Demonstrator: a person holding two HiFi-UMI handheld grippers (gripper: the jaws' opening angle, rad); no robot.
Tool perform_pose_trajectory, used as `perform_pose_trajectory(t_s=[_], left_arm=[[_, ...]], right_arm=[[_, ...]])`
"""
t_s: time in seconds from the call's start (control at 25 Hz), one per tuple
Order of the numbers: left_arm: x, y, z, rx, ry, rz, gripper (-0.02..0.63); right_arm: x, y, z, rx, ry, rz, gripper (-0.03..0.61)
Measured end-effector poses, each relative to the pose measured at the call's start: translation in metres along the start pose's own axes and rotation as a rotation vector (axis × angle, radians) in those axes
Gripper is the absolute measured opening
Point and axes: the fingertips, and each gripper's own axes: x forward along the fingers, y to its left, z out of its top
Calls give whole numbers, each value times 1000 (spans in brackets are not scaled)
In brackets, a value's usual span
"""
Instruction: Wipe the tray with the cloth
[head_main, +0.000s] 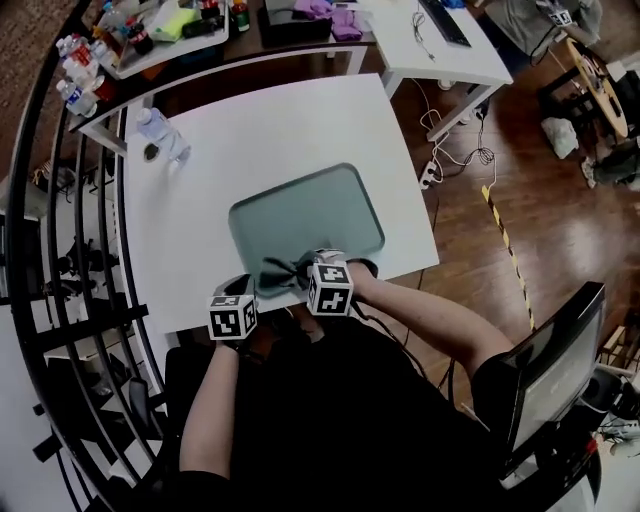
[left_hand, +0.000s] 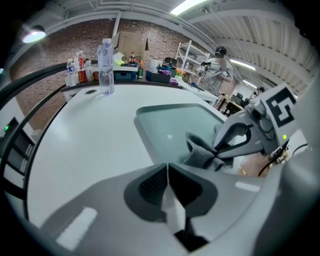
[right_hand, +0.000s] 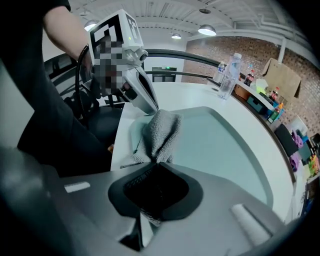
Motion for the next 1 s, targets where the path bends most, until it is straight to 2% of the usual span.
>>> perform_pose_trajectory(t_s=[0.12,0.2,0.32,0.4,0.6,0.68,0.8,0.92,1.0], left_arm=[[-1,5,4,22,32,11,75],[1,14,12,58,40,53,116],[9,37,24,118,35,153,100],[12,45,32,139,37,186,85],[14,47,40,124,12,208,46],[11,46,37,107,10,223,32],[14,44,35,122,2,227,23],[15,45,35,135,5,217,21],[14,46,36,85,-6,189,21]], right_arm=[[-4,-4,-3,17,-1,7,20],[-7,-20,-7,13,3,-24,20],[-12,-53,-17,47,8,-74,20],[-16,-80,-24,83,19,-113,20],[-23,-149,-42,128,62,-203,20],[-26,-175,-45,129,77,-233,20],[-27,-211,-41,110,92,-279,20],[-23,-231,-32,98,88,-302,20],[-18,-227,-24,89,76,-287,20]])
